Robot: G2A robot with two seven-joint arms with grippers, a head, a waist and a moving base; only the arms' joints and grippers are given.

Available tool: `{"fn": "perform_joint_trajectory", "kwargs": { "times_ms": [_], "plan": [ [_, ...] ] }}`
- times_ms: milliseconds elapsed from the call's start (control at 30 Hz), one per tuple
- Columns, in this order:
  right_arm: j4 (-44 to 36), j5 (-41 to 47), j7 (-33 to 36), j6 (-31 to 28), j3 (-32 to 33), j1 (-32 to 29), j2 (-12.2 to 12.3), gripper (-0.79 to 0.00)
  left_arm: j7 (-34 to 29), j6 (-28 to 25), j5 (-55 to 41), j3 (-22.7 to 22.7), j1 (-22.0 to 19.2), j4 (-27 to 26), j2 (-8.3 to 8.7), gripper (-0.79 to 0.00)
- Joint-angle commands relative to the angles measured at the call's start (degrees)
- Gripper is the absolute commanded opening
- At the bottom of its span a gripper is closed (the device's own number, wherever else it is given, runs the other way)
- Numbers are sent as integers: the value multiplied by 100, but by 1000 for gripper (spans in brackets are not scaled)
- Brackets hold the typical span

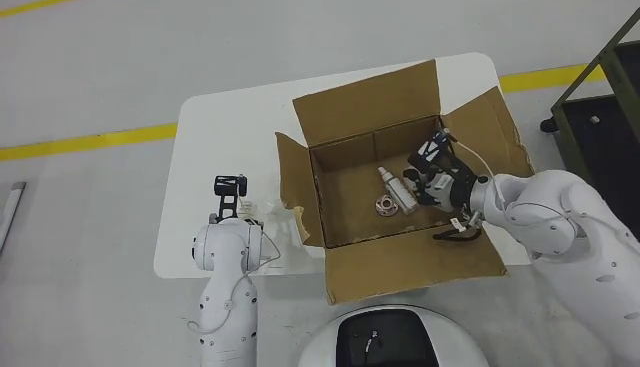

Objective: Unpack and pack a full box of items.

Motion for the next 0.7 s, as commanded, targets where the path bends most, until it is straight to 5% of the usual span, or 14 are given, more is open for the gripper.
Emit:
{"fn": "perform_joint_trajectory", "kwargs": {
  "times_ms": [0,300,667],
  "plan": [
    [0,-1,1,0,-2,1,0,-785,0,0,0,0,0,0,0,0],
    [-2,-660,146,-58,-212,291,1,-785,0,0,0,0,0,0,0,0],
    [824,-1869,1745,1731,-1917,2238,-405,-785,0,0,0,0,0,0,0,0]
  ]
}}
